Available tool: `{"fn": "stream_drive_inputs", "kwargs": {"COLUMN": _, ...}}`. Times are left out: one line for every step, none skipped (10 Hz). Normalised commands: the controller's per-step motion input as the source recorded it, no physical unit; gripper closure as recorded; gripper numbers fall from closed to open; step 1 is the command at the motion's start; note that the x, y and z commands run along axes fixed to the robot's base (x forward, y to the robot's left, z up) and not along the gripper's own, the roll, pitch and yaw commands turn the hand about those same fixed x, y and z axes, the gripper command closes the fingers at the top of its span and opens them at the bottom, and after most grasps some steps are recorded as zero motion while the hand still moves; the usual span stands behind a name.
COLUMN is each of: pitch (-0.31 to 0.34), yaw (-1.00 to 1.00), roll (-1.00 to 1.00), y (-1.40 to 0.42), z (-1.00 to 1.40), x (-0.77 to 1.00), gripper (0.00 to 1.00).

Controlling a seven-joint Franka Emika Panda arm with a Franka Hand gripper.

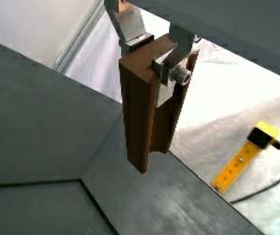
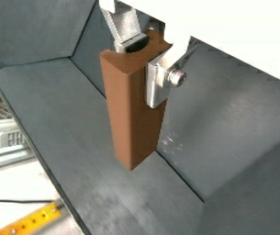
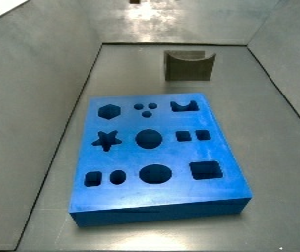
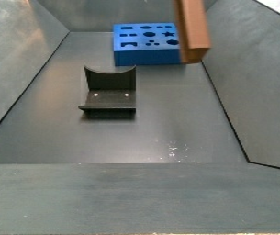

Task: Pick up the arch object. Move up. Place the arch object on the fixture. Regrasp the arch object. Rotate the arch object. Move to above the board. Insert the arch object.
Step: Rotate the arch object.

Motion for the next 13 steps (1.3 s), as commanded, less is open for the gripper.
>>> {"fn": "stream_drive_inputs", "kwargs": {"pitch": -0.099, "yaw": -0.03, "roll": -1.0, "y": 0.0, "z": 0.0, "x": 0.0, "gripper": 1.0}}
{"fn": "stream_drive_inputs", "kwargs": {"pitch": -0.089, "yaw": -0.03, "roll": -1.0, "y": 0.01, "z": -0.01, "x": 0.09, "gripper": 1.0}}
{"fn": "stream_drive_inputs", "kwargs": {"pitch": -0.086, "yaw": -0.04, "roll": -1.0, "y": 0.05, "z": 0.01, "x": 0.05, "gripper": 1.0}}
{"fn": "stream_drive_inputs", "kwargs": {"pitch": -0.093, "yaw": -0.05, "roll": -1.0, "y": 0.02, "z": 0.0, "x": 0.0, "gripper": 1.0}}
{"fn": "stream_drive_inputs", "kwargs": {"pitch": -0.093, "yaw": -0.05, "roll": -1.0, "y": 0.02, "z": 0.01, "x": -0.03, "gripper": 1.0}}
{"fn": "stream_drive_inputs", "kwargs": {"pitch": -0.092, "yaw": -0.06, "roll": -1.0, "y": 0.02, "z": 0.01, "x": -0.02, "gripper": 1.0}}
{"fn": "stream_drive_inputs", "kwargs": {"pitch": -0.085, "yaw": -0.07, "roll": -1.0, "y": 0.02, "z": 0.01, "x": -0.02, "gripper": 1.0}}
{"fn": "stream_drive_inputs", "kwargs": {"pitch": -0.083, "yaw": -0.07, "roll": -1.0, "y": 0.01, "z": 0.0, "x": -0.02, "gripper": 1.0}}
{"fn": "stream_drive_inputs", "kwargs": {"pitch": -0.075, "yaw": -0.08, "roll": -1.0, "y": 0.02, "z": 0.01, "x": -0.02, "gripper": 1.0}}
{"fn": "stream_drive_inputs", "kwargs": {"pitch": -0.076, "yaw": -0.08, "roll": -1.0, "y": 0.02, "z": 0.01, "x": -0.02, "gripper": 1.0}}
{"fn": "stream_drive_inputs", "kwargs": {"pitch": -0.069, "yaw": -0.08, "roll": -1.0, "y": 0.01, "z": 0.01, "x": -0.02, "gripper": 1.0}}
{"fn": "stream_drive_inputs", "kwargs": {"pitch": -0.07, "yaw": -0.08, "roll": -1.0, "y": 0.01, "z": 0.0, "x": -0.02, "gripper": 1.0}}
{"fn": "stream_drive_inputs", "kwargs": {"pitch": -0.053, "yaw": -0.06, "roll": -0.77, "y": 0.02, "z": 0.0, "x": -0.02, "gripper": 1.0}}
